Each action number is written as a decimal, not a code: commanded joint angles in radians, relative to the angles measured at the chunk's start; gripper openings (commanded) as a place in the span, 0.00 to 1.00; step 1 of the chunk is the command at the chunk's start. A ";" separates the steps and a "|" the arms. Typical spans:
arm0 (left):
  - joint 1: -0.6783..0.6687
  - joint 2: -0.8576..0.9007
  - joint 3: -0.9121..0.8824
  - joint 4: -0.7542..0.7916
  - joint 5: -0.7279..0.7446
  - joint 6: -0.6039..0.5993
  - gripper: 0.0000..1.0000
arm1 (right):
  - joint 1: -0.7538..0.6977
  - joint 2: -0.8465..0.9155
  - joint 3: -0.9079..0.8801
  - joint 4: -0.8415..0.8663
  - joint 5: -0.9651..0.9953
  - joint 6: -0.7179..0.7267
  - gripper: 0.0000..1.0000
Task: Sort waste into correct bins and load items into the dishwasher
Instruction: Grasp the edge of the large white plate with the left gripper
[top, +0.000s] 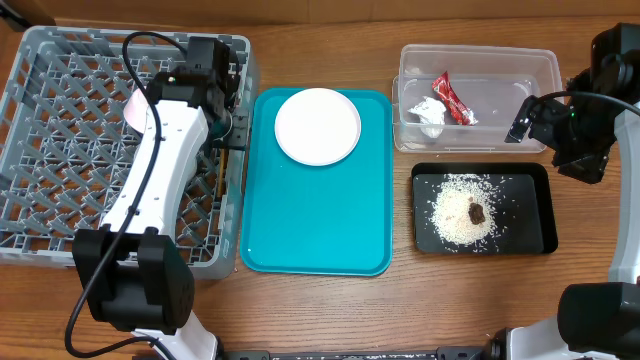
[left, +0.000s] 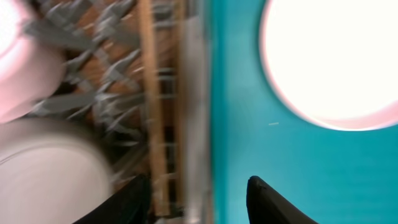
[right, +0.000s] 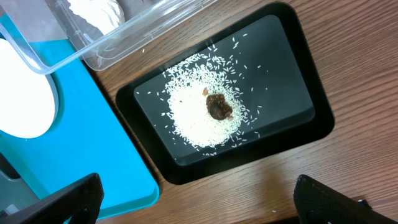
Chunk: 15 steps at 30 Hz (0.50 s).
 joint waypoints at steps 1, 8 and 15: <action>-0.061 0.002 0.039 0.027 0.181 0.022 0.54 | 0.002 -0.008 0.004 0.005 0.010 -0.003 1.00; -0.214 0.013 0.037 0.143 0.178 0.118 0.63 | 0.002 -0.008 0.004 0.005 0.010 -0.003 1.00; -0.335 0.123 0.037 0.242 0.111 0.128 0.70 | 0.002 -0.008 0.004 0.004 0.010 -0.003 1.00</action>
